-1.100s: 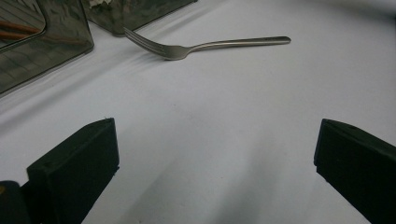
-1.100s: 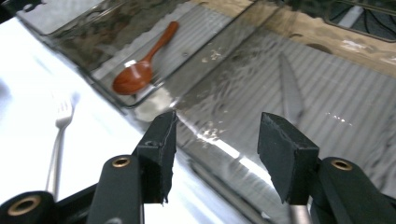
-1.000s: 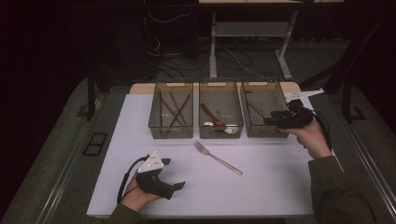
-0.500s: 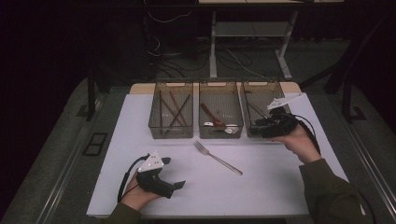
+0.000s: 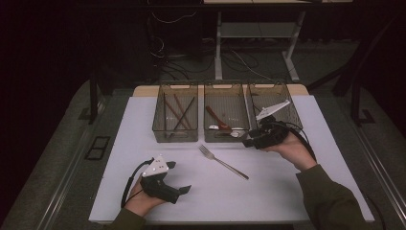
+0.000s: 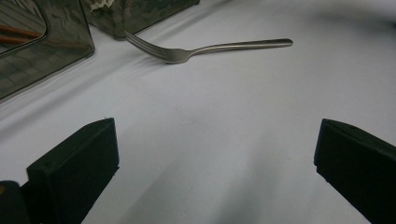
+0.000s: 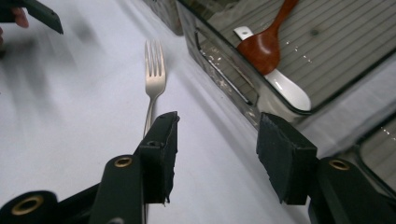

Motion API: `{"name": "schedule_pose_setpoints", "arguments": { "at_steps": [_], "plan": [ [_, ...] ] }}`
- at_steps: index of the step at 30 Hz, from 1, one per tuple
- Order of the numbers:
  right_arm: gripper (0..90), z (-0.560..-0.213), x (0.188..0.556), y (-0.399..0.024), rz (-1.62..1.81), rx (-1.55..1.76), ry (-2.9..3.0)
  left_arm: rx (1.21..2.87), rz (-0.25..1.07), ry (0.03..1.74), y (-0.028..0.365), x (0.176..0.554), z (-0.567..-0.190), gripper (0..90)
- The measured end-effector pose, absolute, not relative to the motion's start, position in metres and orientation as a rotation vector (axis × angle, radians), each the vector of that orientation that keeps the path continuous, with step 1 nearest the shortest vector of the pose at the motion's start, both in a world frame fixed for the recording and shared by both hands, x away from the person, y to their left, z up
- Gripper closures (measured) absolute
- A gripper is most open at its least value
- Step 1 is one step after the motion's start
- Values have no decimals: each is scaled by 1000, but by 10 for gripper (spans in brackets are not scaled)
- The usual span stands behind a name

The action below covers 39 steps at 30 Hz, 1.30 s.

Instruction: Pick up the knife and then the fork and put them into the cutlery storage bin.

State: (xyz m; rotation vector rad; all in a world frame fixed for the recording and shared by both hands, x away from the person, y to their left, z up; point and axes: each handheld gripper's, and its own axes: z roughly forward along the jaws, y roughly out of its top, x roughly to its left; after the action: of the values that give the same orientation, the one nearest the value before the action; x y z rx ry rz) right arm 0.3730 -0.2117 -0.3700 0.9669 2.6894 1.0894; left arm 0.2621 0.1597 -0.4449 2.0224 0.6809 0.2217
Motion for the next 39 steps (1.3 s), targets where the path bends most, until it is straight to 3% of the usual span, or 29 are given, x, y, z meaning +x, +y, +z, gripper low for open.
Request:
{"name": "schedule_pose_setpoints", "arguments": {
  "at_steps": [39],
  "plan": [
    [747,-410,378,-86,344,726,3060,2022,219,674,161,261,-445,0]
  ]
}}
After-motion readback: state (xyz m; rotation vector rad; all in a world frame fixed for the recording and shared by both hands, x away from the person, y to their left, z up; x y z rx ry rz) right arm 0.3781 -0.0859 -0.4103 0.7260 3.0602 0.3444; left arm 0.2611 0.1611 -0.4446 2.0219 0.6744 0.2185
